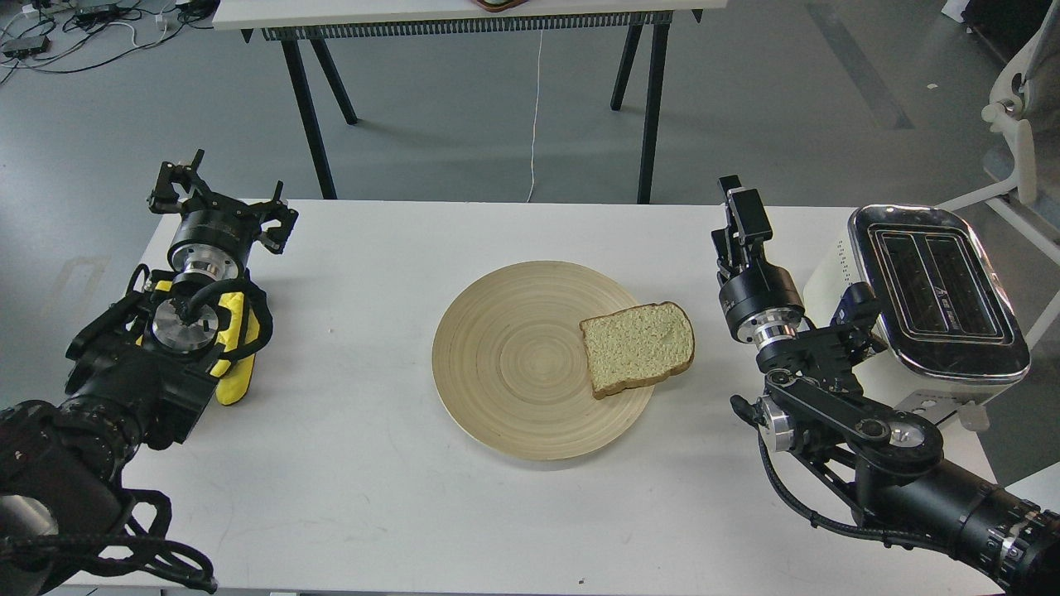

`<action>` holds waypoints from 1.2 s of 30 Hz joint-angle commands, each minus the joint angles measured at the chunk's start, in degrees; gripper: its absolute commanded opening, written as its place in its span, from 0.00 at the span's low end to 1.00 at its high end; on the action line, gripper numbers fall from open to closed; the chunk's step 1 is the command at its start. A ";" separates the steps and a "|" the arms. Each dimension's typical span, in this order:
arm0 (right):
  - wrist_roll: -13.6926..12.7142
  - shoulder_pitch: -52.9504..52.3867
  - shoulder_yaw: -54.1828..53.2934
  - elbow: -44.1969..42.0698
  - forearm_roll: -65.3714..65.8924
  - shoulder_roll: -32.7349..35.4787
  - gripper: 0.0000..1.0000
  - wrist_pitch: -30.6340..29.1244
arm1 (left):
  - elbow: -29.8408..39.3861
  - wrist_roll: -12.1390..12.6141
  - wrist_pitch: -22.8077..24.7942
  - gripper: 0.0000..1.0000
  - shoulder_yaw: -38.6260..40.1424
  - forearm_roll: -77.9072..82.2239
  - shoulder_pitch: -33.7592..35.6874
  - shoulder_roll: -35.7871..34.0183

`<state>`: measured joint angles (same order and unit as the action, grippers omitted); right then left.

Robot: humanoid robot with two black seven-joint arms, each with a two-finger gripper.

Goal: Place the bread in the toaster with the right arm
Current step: 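Move the right gripper from beside the toaster toward the bread slice on the plate, then close the right gripper on the edge of the bread slice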

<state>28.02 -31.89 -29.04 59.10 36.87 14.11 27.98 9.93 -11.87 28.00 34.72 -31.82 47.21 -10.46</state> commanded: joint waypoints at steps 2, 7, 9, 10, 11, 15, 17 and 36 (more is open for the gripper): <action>-0.02 0.95 3.98 1.90 -0.04 3.11 0.97 0.02 | 0.00 0.00 0.00 1.00 0.00 0.00 -0.01 0.00; -0.02 2.71 4.34 1.29 0.05 3.64 0.97 0.02 | 0.00 0.00 0.00 1.00 0.00 0.00 0.08 0.00; -0.02 3.15 4.51 1.28 0.05 3.64 0.97 0.02 | 0.00 0.00 0.00 1.00 0.00 0.00 -0.01 0.00; -0.02 3.58 4.60 1.20 0.05 3.64 0.97 0.02 | 0.00 0.00 0.00 1.00 0.00 0.00 -0.01 0.00; -0.02 3.94 4.86 1.11 0.05 3.64 0.97 0.02 | 0.00 0.00 0.00 1.00 0.00 0.00 0.08 0.00; -0.02 4.73 6.62 -0.29 0.13 3.46 0.97 0.02 | 0.00 0.00 0.00 1.00 0.00 0.00 -0.01 0.00; -0.02 4.91 6.89 -0.47 0.05 3.20 0.96 0.02 | 0.00 0.00 0.00 1.00 0.00 0.00 0.08 0.00; -0.02 6.93 10.14 -7.32 0.05 -1.54 0.93 0.02 | 0.00 0.00 0.00 1.00 0.00 0.00 0.08 0.00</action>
<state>27.99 -24.98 -19.02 53.78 36.98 14.55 28.00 9.93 -11.87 28.00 34.72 -31.81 47.29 -10.46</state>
